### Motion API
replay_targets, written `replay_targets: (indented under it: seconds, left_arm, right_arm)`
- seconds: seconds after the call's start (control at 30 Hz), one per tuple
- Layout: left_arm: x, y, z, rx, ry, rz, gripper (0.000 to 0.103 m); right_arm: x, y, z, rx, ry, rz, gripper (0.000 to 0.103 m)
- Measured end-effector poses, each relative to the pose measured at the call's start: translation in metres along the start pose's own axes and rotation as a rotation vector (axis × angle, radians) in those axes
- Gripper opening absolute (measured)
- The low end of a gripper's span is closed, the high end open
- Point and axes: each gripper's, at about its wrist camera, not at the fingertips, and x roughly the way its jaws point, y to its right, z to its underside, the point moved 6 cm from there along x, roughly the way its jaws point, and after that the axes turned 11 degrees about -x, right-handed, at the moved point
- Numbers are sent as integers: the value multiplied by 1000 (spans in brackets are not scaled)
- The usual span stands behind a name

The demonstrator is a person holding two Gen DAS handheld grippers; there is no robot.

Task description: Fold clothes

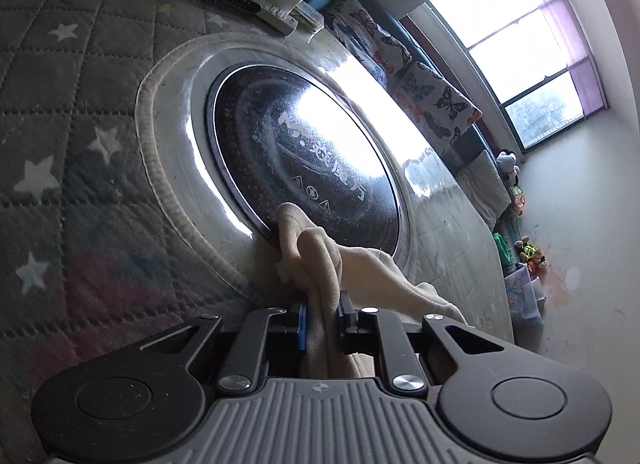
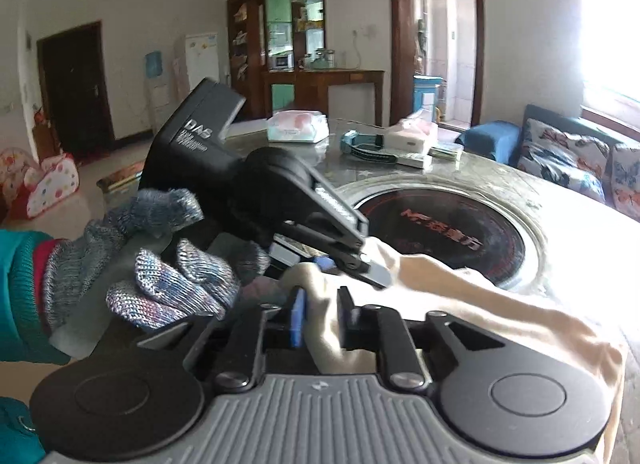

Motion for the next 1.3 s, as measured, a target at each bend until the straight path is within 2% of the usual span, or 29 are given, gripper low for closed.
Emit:
replay_targets:
  seconds: [0.13,0.23,0.33,0.47,0.53,0.67,0.7,0.77,0.9,1.1,1.3]
  left_arm:
    - [-1,5,4,67,16,-16,15]
    - [1,9,6,122,35,-37,15]
    - [2,12,7,153,42,-51,15]
    - [4,14,8,189,49,-68,15]
    - [5,17,8,217,55,-80,15]
    - [7,22,11,281,70,-112,15]
    - [7,24,12,295,74,-117,15]
    - [8,27,12,317,80,-124,15]
    - [4,40,13,358,97,-109,14]
    - [6,89,22,461,106,-31,14]
    - [24,143,41,522,84,46,14]
  right_arm:
    - [-20,30,11,64,-1,113,21]
    - [-31,74,28,139,-34,249,32]
    - [-36,119,52,220,-103,389,35]
    - [-34,165,81,349,-142,464,41]
    - [-34,176,89,405,-135,467,41]
    - [-31,186,104,524,-84,399,39]
    - [-31,185,102,513,-80,394,35]
    - [-29,182,100,490,-72,383,16]
    - [-46,175,91,470,-31,409,11]
    - [-93,176,68,426,50,473,10]
    - [-144,198,62,396,69,606,10]
